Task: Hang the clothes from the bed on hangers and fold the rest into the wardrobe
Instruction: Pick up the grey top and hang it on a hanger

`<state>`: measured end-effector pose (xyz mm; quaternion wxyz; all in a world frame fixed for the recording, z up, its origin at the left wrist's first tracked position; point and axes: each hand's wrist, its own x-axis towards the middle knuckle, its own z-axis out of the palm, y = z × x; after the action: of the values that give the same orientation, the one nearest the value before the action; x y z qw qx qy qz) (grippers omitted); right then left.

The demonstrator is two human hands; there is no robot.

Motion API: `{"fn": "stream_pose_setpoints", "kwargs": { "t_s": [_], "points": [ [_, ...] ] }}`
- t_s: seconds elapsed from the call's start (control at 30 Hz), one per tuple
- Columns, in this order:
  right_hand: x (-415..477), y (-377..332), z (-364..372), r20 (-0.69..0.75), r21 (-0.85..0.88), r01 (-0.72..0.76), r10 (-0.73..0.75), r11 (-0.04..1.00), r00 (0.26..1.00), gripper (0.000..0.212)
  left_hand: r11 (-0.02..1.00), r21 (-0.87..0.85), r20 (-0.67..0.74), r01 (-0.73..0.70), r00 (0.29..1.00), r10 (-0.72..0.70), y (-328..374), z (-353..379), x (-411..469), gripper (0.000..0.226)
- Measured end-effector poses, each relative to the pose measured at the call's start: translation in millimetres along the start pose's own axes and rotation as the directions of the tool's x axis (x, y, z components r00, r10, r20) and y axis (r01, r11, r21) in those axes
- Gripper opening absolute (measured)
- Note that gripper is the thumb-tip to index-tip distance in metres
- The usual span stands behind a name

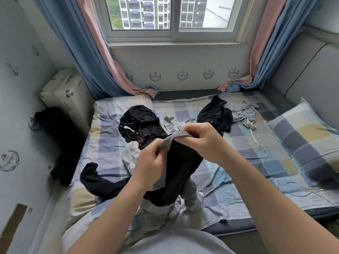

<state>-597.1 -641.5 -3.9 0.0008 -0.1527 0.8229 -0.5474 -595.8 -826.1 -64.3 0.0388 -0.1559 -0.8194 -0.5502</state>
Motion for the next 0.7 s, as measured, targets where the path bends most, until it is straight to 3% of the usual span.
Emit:
{"fn": "stream_pose_setpoints", "kwargs": {
  "t_s": [0.1,0.17,0.27,0.4,0.5,0.6,0.7],
  "points": [
    [-11,17,-5,0.080,-0.053,-0.064,0.068,0.997,0.994,0.022,0.994,-0.111,-0.137,-0.012,0.991,-0.003,8,-15,4,0.023],
    [-21,38,1,0.138,-0.108,-0.127,0.141,0.986,0.980,0.028,0.985,-0.171,-0.147,-0.036,0.989,0.011,16,-20,6,0.022],
    [-32,79,20,0.129,-0.164,-0.255,0.277,0.953,0.952,0.019,0.963,-0.262,-0.179,-0.067,0.984,0.020,30,-19,5,0.027],
    [-51,141,33,0.111,-0.252,-0.473,0.511,0.844,0.852,0.013,0.950,-0.297,-0.258,-0.095,0.966,0.015,32,-24,5,0.029],
    [-72,171,35,0.124,-0.262,-0.545,0.588,0.796,0.799,0.010,0.962,-0.266,-0.312,-0.062,0.950,-0.025,23,-32,6,0.033],
    [-71,168,28,0.062,-0.167,-0.531,0.547,0.830,0.835,0.009,0.977,-0.204,-0.321,0.054,0.940,-0.119,4,-33,8,0.029],
    [-50,137,16,-0.033,-0.117,-0.447,0.446,0.887,0.894,0.017,0.941,-0.168,-0.200,0.292,0.925,-0.323,-14,-26,10,0.010]
  ]
}}
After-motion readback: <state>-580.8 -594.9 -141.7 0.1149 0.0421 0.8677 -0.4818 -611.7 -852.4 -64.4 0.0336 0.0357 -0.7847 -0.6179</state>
